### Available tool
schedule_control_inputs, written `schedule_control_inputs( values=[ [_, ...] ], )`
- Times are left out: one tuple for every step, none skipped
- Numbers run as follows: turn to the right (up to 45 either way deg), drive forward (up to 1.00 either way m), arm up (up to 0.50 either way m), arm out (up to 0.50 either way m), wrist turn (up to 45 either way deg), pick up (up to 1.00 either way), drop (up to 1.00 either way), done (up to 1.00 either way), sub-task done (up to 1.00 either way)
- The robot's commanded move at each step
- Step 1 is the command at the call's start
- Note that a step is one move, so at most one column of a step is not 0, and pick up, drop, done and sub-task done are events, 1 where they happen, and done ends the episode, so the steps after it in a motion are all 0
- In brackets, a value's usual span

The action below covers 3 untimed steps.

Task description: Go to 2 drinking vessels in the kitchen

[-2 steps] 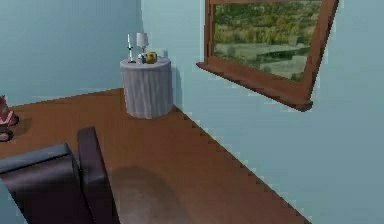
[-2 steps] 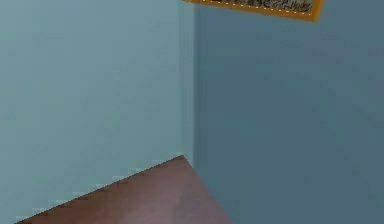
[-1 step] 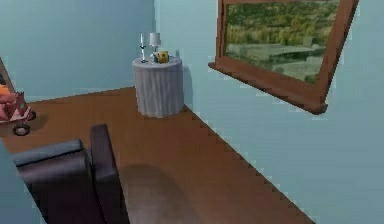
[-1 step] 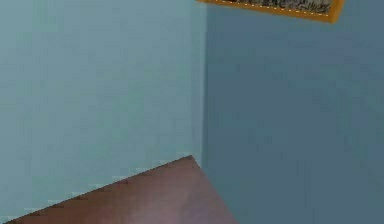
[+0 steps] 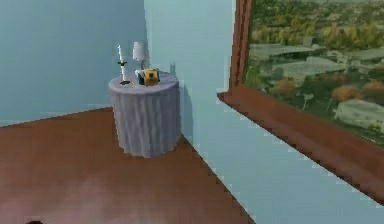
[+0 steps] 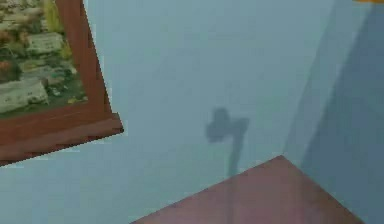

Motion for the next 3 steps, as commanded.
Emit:
schedule_control_inputs(
  values=[
    [-24.0, 0.00, 0.00, 0.00, 0.0, 0.00, 0.00, 0.00, 0.00],
    [-3.0, 0.00, 0.00, 0.00, 0.0, 0.00, 0.00, 0.00, 0.00],
    [0.0, 1.00, 0.00, 0.00, 0.0, 0.00, 0.00, 0.00, 0.00]
  ],
)
